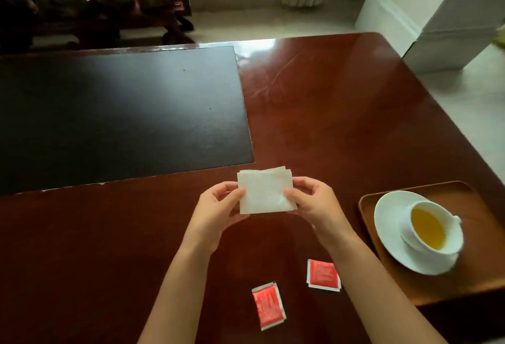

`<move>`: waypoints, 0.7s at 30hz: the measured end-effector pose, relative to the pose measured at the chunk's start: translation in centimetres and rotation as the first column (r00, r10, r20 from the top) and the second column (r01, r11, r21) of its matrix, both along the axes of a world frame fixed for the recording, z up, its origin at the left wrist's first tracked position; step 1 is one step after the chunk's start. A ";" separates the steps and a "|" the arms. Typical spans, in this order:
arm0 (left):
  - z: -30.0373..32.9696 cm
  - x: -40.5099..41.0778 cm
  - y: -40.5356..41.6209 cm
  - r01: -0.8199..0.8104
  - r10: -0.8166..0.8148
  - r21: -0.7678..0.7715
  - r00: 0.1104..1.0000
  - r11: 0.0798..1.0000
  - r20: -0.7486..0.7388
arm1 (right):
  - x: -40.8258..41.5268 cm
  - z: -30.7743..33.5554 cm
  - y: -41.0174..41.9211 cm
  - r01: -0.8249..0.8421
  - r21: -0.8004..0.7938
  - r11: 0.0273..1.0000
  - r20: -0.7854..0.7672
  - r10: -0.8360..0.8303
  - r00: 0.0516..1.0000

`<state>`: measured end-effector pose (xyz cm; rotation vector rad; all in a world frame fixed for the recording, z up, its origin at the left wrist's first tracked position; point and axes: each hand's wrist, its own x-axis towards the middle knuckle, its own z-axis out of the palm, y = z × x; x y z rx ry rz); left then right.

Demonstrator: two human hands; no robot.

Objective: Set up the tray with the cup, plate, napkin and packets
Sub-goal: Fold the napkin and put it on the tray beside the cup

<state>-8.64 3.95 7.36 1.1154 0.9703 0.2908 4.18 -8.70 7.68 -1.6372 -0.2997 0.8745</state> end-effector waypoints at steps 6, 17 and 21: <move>3.7 2.1 -6.0 0.103 -0.114 0.146 0.991 0.984 0.065 | 2.1 3.1 -7.1 0.076 0.083 0.994 0.053 -0.081 0.995; 5.3 9.7 -24.7 0.014 -0.059 0.281 0.986 0.960 0.154 | 9.7 6.2 -25.5 0.054 0.086 0.995 0.175 -0.068 0.982; 4.7 12.3 -29.0 0.017 -0.070 0.320 0.986 0.947 0.153 | 12.5 6.1 -30.1 0.060 0.088 0.994 0.200 -0.076 0.977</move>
